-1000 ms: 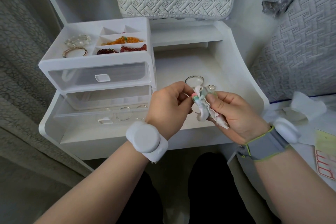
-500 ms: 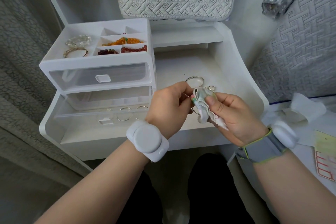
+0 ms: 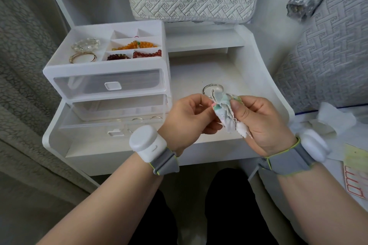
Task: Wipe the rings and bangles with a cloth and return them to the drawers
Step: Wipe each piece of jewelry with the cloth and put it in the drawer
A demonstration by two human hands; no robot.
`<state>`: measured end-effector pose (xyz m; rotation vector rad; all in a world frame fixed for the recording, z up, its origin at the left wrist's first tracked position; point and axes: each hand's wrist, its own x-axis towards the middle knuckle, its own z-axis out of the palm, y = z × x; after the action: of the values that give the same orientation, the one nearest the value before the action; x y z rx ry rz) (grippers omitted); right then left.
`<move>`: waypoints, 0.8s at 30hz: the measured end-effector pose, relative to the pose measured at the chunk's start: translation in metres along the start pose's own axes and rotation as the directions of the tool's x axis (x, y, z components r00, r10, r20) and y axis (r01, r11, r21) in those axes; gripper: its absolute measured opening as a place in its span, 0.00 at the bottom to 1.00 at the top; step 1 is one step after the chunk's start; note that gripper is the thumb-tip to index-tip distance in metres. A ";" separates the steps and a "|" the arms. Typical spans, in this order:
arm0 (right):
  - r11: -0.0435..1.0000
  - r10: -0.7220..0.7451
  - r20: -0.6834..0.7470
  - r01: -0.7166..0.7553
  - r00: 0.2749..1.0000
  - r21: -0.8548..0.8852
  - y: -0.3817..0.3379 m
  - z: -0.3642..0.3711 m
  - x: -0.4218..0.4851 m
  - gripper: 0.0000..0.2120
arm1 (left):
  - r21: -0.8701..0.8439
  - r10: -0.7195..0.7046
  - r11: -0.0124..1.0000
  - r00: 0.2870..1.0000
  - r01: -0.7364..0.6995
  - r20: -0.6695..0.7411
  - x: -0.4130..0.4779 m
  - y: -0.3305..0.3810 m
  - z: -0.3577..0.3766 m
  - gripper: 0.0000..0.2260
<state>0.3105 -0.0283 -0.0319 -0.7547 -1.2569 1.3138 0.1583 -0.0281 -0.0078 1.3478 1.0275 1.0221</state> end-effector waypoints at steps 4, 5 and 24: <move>0.999 0.034 -0.027 -0.035 0.999 -0.020 -0.001 0.000 0.000 0.22 | 0.268 0.174 0.950 0.985 -0.161 -0.024 0.000 0.001 -0.001 0.02; 0.999 0.037 -0.016 -0.037 0.999 0.002 -0.001 0.000 -0.001 0.21 | 0.302 0.188 0.938 0.982 -0.170 -0.033 -0.001 0.001 -0.001 0.02; 0.992 0.036 -0.001 -0.036 0.999 -0.124 -0.001 -0.008 0.001 0.24 | 0.143 0.062 0.988 0.998 -0.063 0.015 -0.001 0.000 -0.003 0.07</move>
<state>0.3177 -0.0254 -0.0322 -0.8679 -1.3409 1.2738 0.1554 -0.0287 -0.0078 1.5092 1.0729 1.0014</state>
